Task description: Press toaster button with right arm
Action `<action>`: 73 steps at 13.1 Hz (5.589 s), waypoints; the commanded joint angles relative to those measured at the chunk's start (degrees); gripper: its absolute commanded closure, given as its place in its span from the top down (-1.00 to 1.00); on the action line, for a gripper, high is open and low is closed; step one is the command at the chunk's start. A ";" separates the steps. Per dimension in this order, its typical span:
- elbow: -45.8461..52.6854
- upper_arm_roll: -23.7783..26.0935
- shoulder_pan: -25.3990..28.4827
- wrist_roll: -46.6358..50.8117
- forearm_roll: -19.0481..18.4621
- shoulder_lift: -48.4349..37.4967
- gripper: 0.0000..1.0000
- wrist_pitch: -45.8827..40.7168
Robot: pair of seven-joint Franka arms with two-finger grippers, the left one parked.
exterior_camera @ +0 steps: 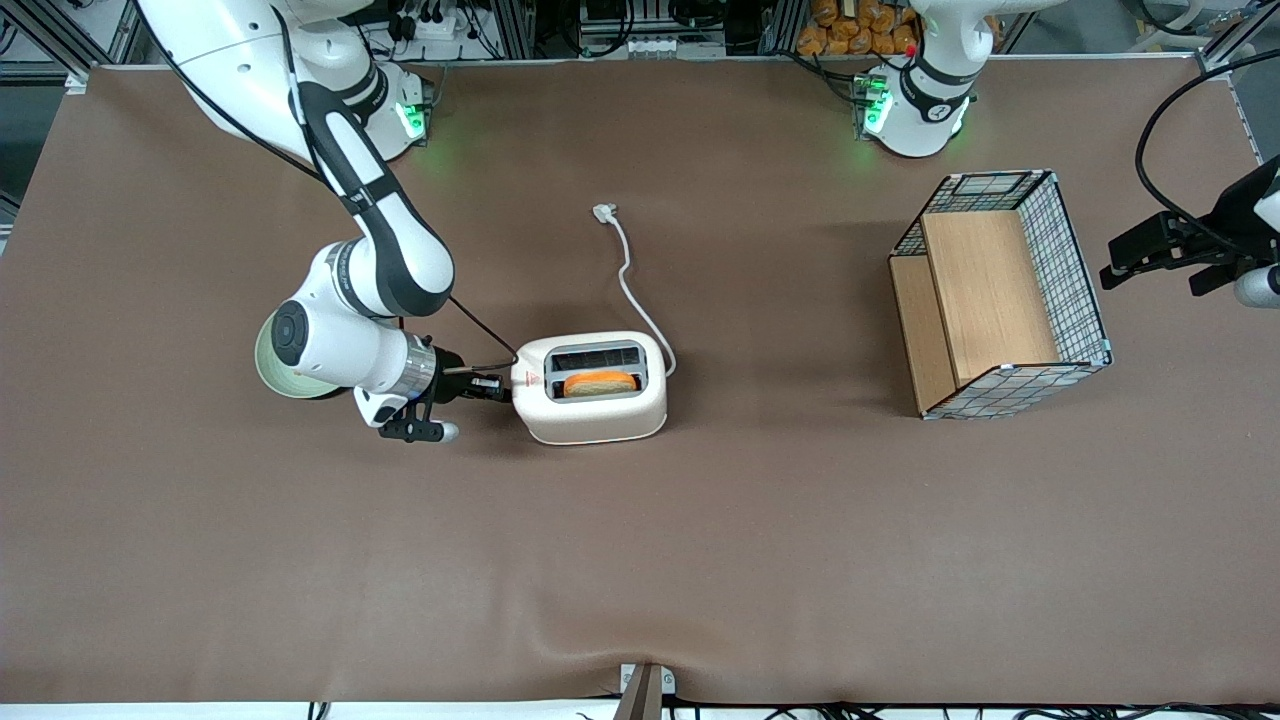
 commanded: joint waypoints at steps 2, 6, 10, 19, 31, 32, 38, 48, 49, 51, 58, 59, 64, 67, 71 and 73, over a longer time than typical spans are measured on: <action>0.24 -0.01 1.62 -3.98 1.47 3.01 -1.00 5.24; 0.16 -0.01 1.53 -4.15 1.47 3.01 -1.00 5.16; 0.33 -0.01 1.09 -4.41 1.47 2.92 -1.00 4.63; 10.26 -0.63 -6.02 -4.16 1.29 2.13 1.00 -16.01; 31.97 0.50 -14.98 -5.55 -20.76 2.31 1.00 -34.12; 32.23 0.78 -16.39 -6.69 -20.85 1.78 1.00 -36.04; 32.85 0.60 -17.45 -3.11 -32.81 -10.33 1.00 -46.15; 20.47 -3.88 -16.75 4.89 -35.62 -28.71 1.00 -53.47; 19.85 -3.62 -16.49 5.25 -35.62 -29.24 1.00 -53.38; 19.58 -3.26 -16.49 5.78 -35.62 -29.42 1.00 -53.73; 25.91 -3.70 -17.19 5.43 -36.06 -25.38 1.00 -54.17; 25.91 -3.88 -17.28 5.43 -36.41 -25.47 1.00 -54.26; 25.91 -6.87 -17.11 2.62 -36.50 -25.82 1.00 -55.40; 25.91 -5.82 -16.93 -1.33 -39.56 -26.08 1.00 -55.40; 25.91 -6.08 -17.02 -1.16 -39.93 -25.56 1.00 -54.96; 26.00 -6.08 -17.10 -1.08 -39.93 -25.73 1.00 -54.52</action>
